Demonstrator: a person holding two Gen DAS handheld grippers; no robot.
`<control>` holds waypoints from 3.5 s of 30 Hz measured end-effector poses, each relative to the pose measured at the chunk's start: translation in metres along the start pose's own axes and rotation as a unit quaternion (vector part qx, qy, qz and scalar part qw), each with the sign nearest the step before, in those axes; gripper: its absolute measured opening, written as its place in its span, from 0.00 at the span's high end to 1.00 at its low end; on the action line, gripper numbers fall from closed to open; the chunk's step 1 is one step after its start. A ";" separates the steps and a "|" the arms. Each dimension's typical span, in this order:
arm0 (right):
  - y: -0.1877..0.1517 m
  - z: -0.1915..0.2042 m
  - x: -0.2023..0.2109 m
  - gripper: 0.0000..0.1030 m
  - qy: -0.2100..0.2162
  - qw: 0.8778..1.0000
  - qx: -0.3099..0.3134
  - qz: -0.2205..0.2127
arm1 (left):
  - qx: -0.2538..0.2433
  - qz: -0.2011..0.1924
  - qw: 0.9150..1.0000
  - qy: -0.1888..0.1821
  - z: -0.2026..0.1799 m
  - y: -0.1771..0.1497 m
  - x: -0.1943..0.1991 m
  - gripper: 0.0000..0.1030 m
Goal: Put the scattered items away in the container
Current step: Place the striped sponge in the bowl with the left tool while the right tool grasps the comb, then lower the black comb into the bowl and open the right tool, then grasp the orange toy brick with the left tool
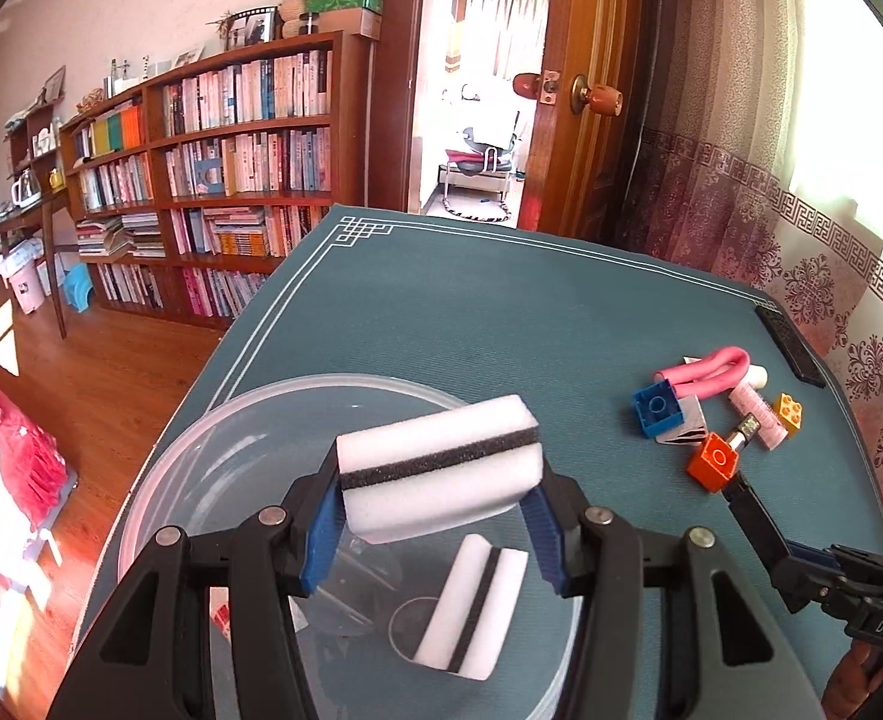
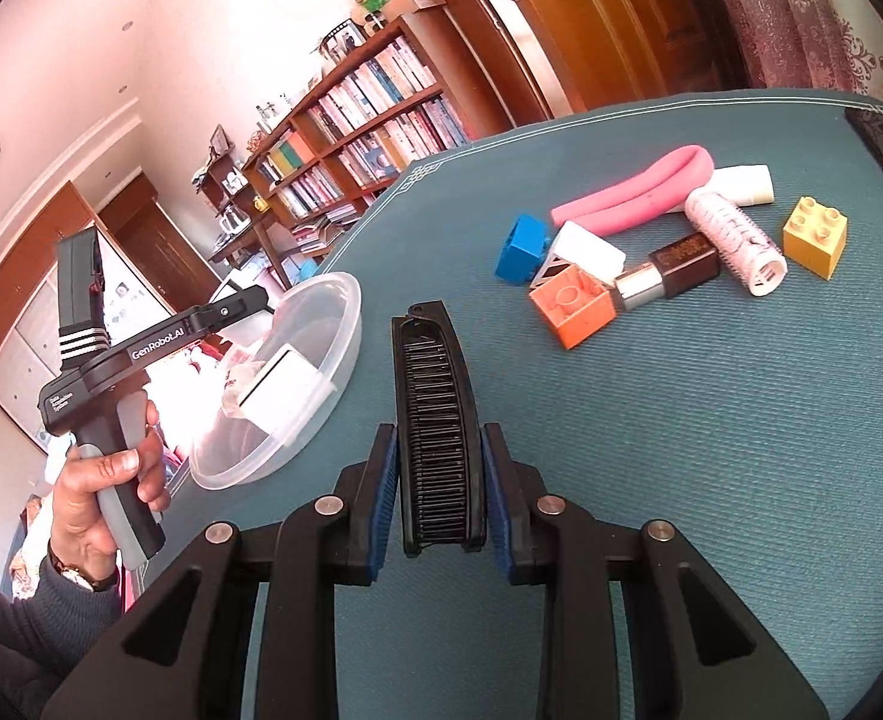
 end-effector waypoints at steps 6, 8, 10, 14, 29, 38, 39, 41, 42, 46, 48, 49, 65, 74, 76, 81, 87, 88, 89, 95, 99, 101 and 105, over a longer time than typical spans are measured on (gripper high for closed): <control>0.003 0.019 -0.002 0.72 0.011 1.000 -0.009 0.000 | 0.014 0.007 1.000 0.008 0.028 -0.007 -0.002 0.43; 0.004 0.022 -0.006 0.72 0.008 1.000 -0.018 0.002 | 0.018 0.008 1.000 0.007 0.035 -0.008 -0.003 0.43; 0.003 0.023 -0.010 0.72 0.007 1.000 -0.026 0.005 | 0.022 0.008 1.000 0.006 0.038 -0.009 -0.002 0.42; 0.006 0.033 -0.020 0.72 -0.001 0.999 -0.032 0.008 | 0.036 0.008 0.999 -0.003 0.046 -0.012 -0.002 0.28; 0.028 0.083 -0.068 0.72 -0.037 0.999 -0.020 0.011 | 0.068 -0.012 0.998 -0.001 0.086 -0.017 0.018 0.22; 0.028 0.111 -0.105 0.72 -0.121 0.991 0.045 0.016 | 0.069 -0.019 0.997 0.006 0.107 -0.020 0.029 0.21; 0.027 0.116 -0.108 0.72 -0.126 0.990 0.055 0.016 | 0.070 -0.019 0.997 0.007 0.110 -0.021 0.030 0.21; 0.026 0.124 -0.113 0.72 -0.124 0.990 0.062 0.016 | 0.073 -0.018 0.997 0.007 0.114 -0.023 0.031 0.21; 0.027 0.127 -0.115 0.72 -0.124 0.990 0.064 0.013 | 0.074 -0.017 0.997 0.008 0.117 -0.025 0.031 0.21; 0.027 0.138 -0.124 0.72 -0.090 0.994 0.051 0.023 | 0.078 -0.012 0.997 0.009 0.125 -0.030 0.032 0.21; 0.027 0.145 -0.130 0.72 -0.063 0.996 0.045 0.033 | 0.080 -0.010 0.997 0.010 0.127 -0.031 0.032 0.21; 0.026 0.147 -0.133 0.71 -0.052 0.997 0.042 0.039 | 0.082 -0.010 0.997 0.010 0.129 -0.031 0.033 0.21; 0.028 0.138 -0.123 0.71 -0.126 0.989 0.077 0.016 | 0.080 -0.011 0.997 0.002 0.128 -0.029 0.037 0.21; 0.028 0.130 -0.109 0.66 -0.111 0.991 0.069 0.006 | 0.078 -0.006 0.997 -0.004 0.120 -0.029 0.036 0.19; 0.027 0.124 -0.104 0.66 -0.113 0.992 0.060 0.004 | 0.077 -0.005 0.997 -0.005 0.117 -0.030 0.036 0.19; 0.023 0.105 -0.088 0.66 -0.124 0.991 0.045 -0.004 | 0.067 0.001 0.998 -0.013 0.104 -0.030 0.033 0.19; 0.019 0.070 -0.070 0.66 -0.145 0.989 0.010 -0.011 | 0.045 0.007 0.999 -0.025 0.079 -0.029 0.030 0.14; 0.018 0.064 -0.067 0.66 -0.150 0.989 0.004 -0.011 | 0.040 0.008 0.999 -0.027 0.074 -0.029 0.029 0.13; 0.018 0.058 -0.064 0.66 -0.154 0.988 -0.001 -0.011 | 0.035 0.009 0.999 -0.030 0.069 -0.029 0.029 0.13; 0.015 0.020 -0.043 0.66 -0.185 0.982 -0.025 -0.017 | 0.009 0.013 0.999 -0.045 0.036 -0.029 0.026 0.11; 0.013 -0.005 -0.026 0.66 -0.208 0.977 -0.039 -0.024 | -0.010 0.015 0.998 -0.056 0.011 -0.027 0.024 0.11; 0.013 -0.019 -0.018 0.66 -0.218 0.974 -0.049 -0.029 | -0.020 0.015 0.998 -0.063 -0.002 -0.026 0.025 0.11; 0.013 -0.044 -0.001 0.66 -0.234 0.969 -0.069 -0.039 | -0.041 0.016 0.996 -0.079 -0.034 -0.025 0.022 0.11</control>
Point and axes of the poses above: each gripper's, at about its wrist camera, not at the fingertips, and x roughly against the way its jaws point, z to its left, y to its top, the point moved 7 cm from there along -x, roughly the way its jaws point, and after that the axes turned 3 degrees about -y, right-handed, at the moved point
